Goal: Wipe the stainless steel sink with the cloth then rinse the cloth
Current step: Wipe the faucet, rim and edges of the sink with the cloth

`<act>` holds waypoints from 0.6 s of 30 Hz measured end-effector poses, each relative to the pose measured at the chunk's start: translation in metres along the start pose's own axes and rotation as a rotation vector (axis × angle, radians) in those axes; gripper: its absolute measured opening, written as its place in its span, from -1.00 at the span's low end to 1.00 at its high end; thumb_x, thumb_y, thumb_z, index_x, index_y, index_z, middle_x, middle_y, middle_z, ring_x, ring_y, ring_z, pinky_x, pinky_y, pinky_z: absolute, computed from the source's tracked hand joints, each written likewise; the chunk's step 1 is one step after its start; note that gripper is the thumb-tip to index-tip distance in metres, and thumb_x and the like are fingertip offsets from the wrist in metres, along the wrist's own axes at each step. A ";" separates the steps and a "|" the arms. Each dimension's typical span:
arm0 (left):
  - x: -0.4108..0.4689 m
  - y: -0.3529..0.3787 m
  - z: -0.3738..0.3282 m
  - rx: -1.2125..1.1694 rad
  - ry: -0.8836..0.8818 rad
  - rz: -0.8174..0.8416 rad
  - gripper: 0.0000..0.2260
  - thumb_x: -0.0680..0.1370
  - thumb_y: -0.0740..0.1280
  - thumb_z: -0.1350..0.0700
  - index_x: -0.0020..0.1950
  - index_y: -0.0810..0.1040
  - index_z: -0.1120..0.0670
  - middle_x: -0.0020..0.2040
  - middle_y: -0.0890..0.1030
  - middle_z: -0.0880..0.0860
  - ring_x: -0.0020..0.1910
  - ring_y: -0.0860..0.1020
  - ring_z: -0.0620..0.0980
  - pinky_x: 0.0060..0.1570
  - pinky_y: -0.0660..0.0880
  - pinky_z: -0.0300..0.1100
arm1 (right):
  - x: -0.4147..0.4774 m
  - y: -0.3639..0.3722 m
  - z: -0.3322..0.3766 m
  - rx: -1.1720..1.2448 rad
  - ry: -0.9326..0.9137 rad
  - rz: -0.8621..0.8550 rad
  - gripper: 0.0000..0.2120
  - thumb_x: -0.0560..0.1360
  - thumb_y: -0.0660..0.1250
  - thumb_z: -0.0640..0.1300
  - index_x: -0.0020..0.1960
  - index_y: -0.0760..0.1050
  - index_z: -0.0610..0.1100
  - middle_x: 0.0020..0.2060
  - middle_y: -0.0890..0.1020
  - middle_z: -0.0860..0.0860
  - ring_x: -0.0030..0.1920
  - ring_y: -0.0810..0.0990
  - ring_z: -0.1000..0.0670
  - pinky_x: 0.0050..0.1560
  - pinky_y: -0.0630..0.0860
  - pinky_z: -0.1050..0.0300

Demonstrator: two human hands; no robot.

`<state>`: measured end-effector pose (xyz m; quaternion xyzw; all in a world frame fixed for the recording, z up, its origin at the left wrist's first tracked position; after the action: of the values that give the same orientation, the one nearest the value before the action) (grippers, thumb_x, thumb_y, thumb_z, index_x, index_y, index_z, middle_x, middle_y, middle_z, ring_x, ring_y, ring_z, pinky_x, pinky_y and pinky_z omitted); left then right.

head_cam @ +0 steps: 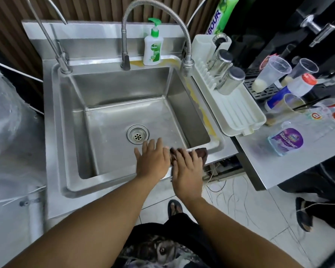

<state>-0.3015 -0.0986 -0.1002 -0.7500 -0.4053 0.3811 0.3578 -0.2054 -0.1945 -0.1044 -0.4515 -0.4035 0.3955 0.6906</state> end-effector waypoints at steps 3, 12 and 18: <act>0.007 0.013 -0.018 0.027 0.019 0.014 -0.53 0.69 -0.09 -0.10 0.57 0.21 0.01 0.54 0.33 0.06 0.56 0.16 0.14 0.51 0.00 0.30 | -0.007 -0.012 -0.020 0.038 -0.235 0.085 -0.61 0.67 0.13 -0.08 0.43 0.49 -0.13 0.38 0.52 -0.04 0.42 0.38 -0.18 0.48 0.19 -0.09; 0.007 0.018 -0.017 0.104 0.052 -0.088 -0.40 0.60 -0.21 -0.14 0.47 0.36 0.06 0.38 0.48 0.08 0.43 0.34 0.17 0.38 0.23 0.30 | 0.048 -0.023 -0.081 -0.084 0.357 -0.084 -0.54 0.56 0.10 -0.08 0.34 0.55 -0.22 0.33 0.56 -0.16 0.26 0.46 -0.32 0.26 0.34 -0.20; 0.008 0.015 -0.016 0.098 0.039 -0.089 -0.37 0.58 -0.25 -0.15 0.50 0.32 0.05 0.44 0.43 0.08 0.49 0.29 0.17 0.40 0.23 0.28 | 0.022 -0.019 -0.027 0.036 -0.236 0.126 -0.64 0.62 0.15 -0.12 0.34 0.55 -0.11 0.28 0.58 -0.01 0.29 0.46 -0.09 0.29 0.33 -0.05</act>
<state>-0.2793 -0.1018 -0.1080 -0.7200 -0.4122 0.3695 0.4185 -0.1692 -0.1883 -0.0892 -0.4139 -0.4458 0.4956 0.6199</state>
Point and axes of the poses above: each hand's wrist, its own x-axis towards the middle knuckle, its own y-axis out of the palm, z = x × y, the point moved 3 cm from there along x, towards the middle knuckle
